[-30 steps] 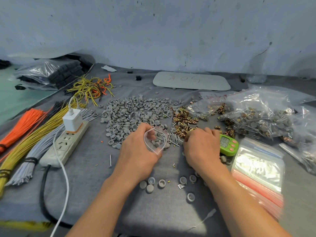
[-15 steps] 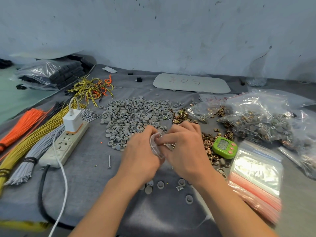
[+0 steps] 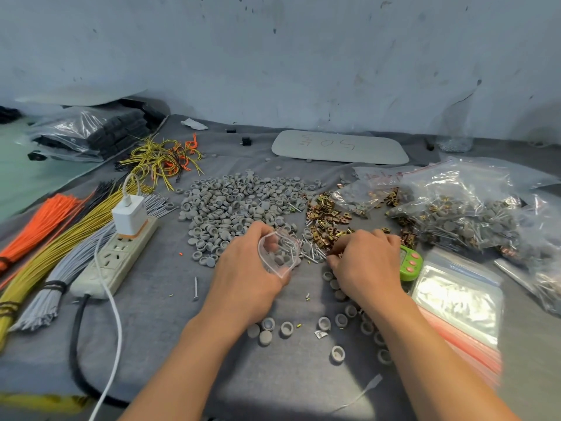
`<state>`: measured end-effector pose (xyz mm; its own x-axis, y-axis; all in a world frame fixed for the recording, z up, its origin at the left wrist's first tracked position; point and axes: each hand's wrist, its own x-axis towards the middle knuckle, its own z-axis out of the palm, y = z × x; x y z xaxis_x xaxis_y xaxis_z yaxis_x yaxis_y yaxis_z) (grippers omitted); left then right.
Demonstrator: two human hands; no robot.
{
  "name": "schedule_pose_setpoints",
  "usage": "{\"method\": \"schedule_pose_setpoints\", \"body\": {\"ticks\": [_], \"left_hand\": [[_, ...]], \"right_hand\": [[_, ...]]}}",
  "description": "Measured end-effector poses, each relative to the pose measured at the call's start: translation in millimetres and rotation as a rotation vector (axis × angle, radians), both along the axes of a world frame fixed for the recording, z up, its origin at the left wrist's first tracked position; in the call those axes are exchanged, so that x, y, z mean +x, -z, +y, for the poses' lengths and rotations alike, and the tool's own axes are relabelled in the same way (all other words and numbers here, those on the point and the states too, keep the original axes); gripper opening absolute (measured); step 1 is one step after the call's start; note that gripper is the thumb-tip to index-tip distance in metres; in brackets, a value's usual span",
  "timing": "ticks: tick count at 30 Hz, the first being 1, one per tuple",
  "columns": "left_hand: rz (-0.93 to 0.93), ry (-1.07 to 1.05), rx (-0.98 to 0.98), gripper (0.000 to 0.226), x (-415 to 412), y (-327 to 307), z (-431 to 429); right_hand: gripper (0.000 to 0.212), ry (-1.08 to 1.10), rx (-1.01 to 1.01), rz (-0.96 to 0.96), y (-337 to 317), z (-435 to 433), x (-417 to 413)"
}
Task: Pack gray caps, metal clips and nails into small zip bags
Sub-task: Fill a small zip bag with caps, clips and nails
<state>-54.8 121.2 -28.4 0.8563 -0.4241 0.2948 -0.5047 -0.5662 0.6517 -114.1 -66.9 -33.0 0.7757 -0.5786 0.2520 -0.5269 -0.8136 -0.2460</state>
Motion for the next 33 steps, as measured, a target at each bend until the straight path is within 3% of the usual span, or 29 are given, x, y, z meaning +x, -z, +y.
{"method": "schedule_pose_setpoints", "body": {"ticks": [9, 15, 19, 23, 25, 29, 33], "left_hand": [[-0.003, 0.002, 0.032, 0.048, -1, 1, 1], [-0.004, 0.0, 0.042, 0.049, 0, 3, -1], [-0.006, -0.005, 0.027, 0.047, -1, 3, -1], [0.0, -0.013, 0.03, 0.047, -1, 4, -2], [0.015, -0.028, 0.036, 0.05, -1, 3, -5], [0.036, -0.021, 0.051, 0.044, 2, 4, -7], [0.013, 0.005, 0.047, 0.044, 0, 5, -5]], "right_hand": [[0.016, 0.026, -0.126, 0.081, 7, 12, 6], [0.019, 0.016, -0.078, 0.043, 9, 13, 7], [0.016, 0.035, -0.006, -0.184, 0, 15, 3], [0.007, -0.167, 0.002, -0.533, -20, 26, -8], [0.009, -0.249, -0.134, -0.551, -25, 38, -15], [0.01, -0.409, -0.262, -0.4, -18, 63, -19], [0.003, -0.386, -0.081, -0.516, -17, 56, -14]]}}
